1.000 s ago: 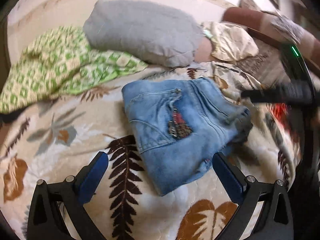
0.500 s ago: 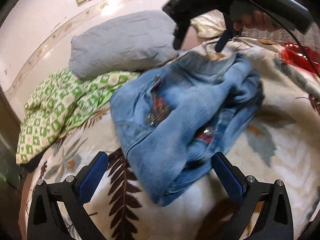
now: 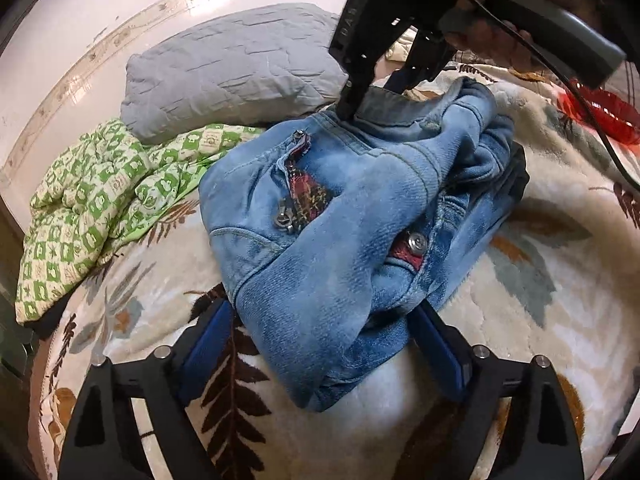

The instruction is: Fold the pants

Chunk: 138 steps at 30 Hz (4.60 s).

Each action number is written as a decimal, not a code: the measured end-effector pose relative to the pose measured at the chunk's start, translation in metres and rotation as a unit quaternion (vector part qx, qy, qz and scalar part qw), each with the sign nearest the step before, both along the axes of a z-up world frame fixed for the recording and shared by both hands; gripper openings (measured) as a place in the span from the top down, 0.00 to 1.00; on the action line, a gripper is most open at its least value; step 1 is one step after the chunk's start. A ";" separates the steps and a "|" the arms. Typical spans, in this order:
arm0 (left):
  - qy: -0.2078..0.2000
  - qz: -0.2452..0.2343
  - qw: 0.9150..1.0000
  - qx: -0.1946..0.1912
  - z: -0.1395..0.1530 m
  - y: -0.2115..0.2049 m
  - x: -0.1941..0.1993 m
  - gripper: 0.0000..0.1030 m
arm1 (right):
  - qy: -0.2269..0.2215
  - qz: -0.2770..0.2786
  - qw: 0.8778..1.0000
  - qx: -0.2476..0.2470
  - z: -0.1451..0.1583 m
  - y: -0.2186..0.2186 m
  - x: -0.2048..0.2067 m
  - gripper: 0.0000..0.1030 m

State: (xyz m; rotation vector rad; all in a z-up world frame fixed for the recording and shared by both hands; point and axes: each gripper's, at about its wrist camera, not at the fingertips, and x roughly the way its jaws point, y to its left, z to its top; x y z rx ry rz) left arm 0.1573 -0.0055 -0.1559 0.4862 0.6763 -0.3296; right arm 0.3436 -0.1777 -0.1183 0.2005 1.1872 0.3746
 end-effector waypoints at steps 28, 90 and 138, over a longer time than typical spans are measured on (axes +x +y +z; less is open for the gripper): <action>-0.096 0.000 0.985 0.146 -0.012 -0.014 -0.036 0.44 | -0.003 -0.039 0.999 0.022 -0.001 -0.033 -0.016 0.68; 0.143 0.019 0.976 -0.166 0.090 0.050 0.091 0.03 | -0.242 0.121 0.963 0.000 0.021 -0.054 -0.201 0.18; 0.105 0.008 0.986 -0.127 0.079 0.050 0.015 0.00 | -0.114 0.053 0.983 0.132 0.026 -0.091 -0.147 0.00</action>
